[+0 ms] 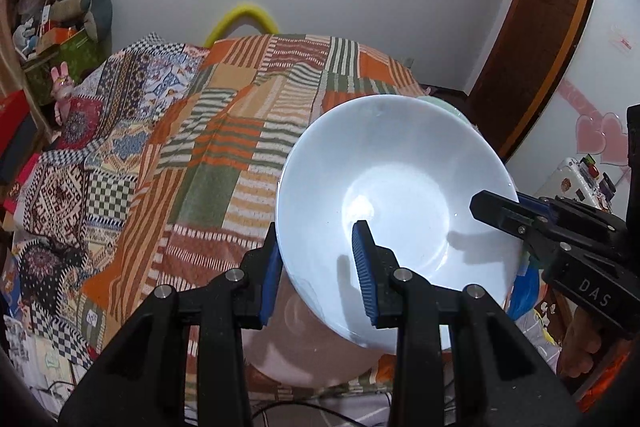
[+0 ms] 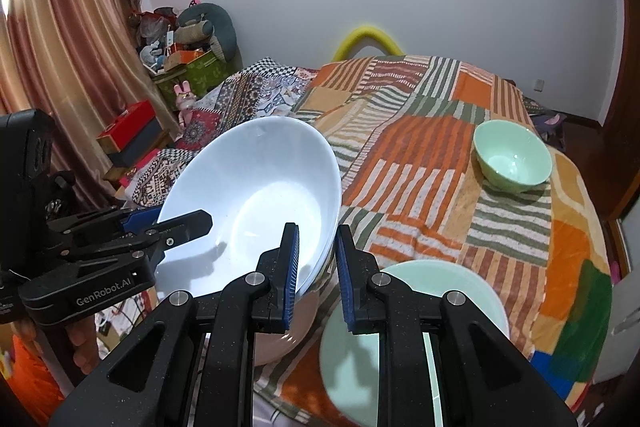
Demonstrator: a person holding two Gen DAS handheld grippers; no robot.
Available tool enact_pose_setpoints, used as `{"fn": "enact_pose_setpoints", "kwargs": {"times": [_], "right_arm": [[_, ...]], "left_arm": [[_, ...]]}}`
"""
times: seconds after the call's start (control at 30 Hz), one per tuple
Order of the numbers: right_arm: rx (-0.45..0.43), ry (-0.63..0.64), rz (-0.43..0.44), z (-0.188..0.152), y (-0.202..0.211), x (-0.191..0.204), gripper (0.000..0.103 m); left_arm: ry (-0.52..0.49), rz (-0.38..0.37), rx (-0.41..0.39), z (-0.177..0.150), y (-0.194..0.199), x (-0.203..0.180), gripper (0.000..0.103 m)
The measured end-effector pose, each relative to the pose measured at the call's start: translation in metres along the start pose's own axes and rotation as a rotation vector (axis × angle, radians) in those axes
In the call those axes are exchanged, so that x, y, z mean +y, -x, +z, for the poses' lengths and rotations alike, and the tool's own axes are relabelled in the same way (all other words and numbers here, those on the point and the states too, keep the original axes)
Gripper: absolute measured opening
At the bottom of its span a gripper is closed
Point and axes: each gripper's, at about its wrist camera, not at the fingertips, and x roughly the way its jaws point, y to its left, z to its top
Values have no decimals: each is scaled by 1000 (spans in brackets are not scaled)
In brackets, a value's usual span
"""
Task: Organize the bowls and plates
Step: 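Lift the white spotted bowl with the left gripper and carry it toward the pink bowl, then lower the white bowl into the pink bowl and open the left gripper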
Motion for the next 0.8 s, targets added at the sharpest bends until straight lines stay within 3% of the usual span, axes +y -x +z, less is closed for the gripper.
{"fn": "enact_pose_setpoints", "kwargs": {"times": [0.8], "right_arm": [[164, 11, 51, -40, -48, 25, 17]], "left_arm": [[92, 61, 165, -56, -38, 41, 34]]}}
